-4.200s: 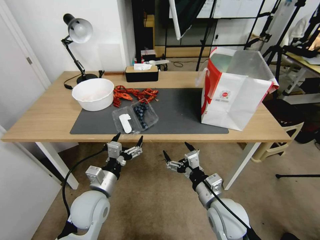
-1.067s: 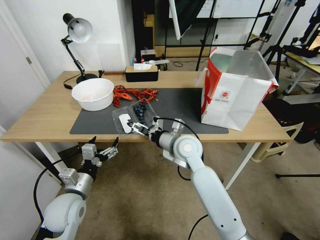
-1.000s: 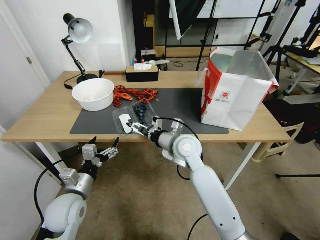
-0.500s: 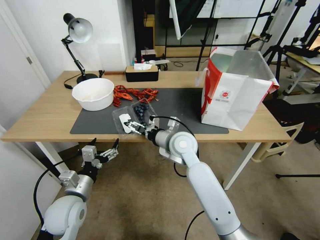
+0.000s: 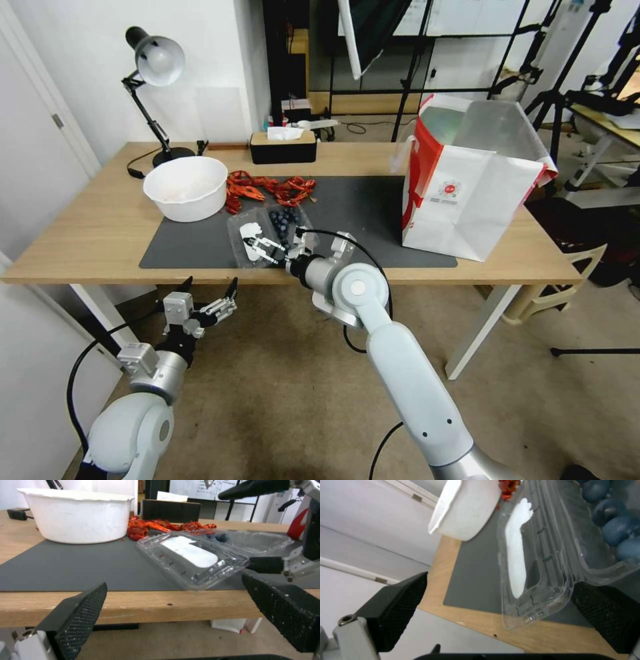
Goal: Close the takeout container lid, then place the container into the takeout bag.
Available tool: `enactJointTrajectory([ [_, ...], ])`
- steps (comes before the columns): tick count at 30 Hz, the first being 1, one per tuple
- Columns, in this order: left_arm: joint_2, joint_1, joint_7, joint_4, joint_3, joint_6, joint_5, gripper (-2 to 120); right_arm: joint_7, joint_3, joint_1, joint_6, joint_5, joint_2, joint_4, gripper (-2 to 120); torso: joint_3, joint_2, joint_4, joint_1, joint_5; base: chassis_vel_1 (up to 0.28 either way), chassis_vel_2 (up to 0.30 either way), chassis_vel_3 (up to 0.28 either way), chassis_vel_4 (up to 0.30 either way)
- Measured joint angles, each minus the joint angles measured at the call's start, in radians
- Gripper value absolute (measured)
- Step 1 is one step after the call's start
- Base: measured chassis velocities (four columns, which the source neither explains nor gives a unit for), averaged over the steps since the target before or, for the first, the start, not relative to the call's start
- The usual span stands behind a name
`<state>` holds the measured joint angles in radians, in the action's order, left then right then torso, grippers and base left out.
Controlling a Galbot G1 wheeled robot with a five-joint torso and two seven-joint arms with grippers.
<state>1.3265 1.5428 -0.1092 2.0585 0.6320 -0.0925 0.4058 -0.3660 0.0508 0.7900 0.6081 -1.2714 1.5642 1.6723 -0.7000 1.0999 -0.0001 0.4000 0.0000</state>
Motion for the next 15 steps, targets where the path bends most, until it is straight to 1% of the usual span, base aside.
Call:
enactJointTrajectory([
  [5,0.006,0.002,-0.001,-0.001,-0.002,0.002,-0.001,100,0.027,-0.012,-0.012,-0.007,0.016,0.010,-0.017,100,0.000,0.000,0.0002,0.000,0.0000,0.000,0.000,0.000,0.000],
  [15,0.013,0.005,-0.003,-0.006,-0.004,0.007,-0.004,100,0.038,-0.040,-0.043,-0.011,0.040,0.044,-0.057,100,0.000,0.000,0.0002,0.000,-0.0001,0.000,0.000,0.000,0.000],
])
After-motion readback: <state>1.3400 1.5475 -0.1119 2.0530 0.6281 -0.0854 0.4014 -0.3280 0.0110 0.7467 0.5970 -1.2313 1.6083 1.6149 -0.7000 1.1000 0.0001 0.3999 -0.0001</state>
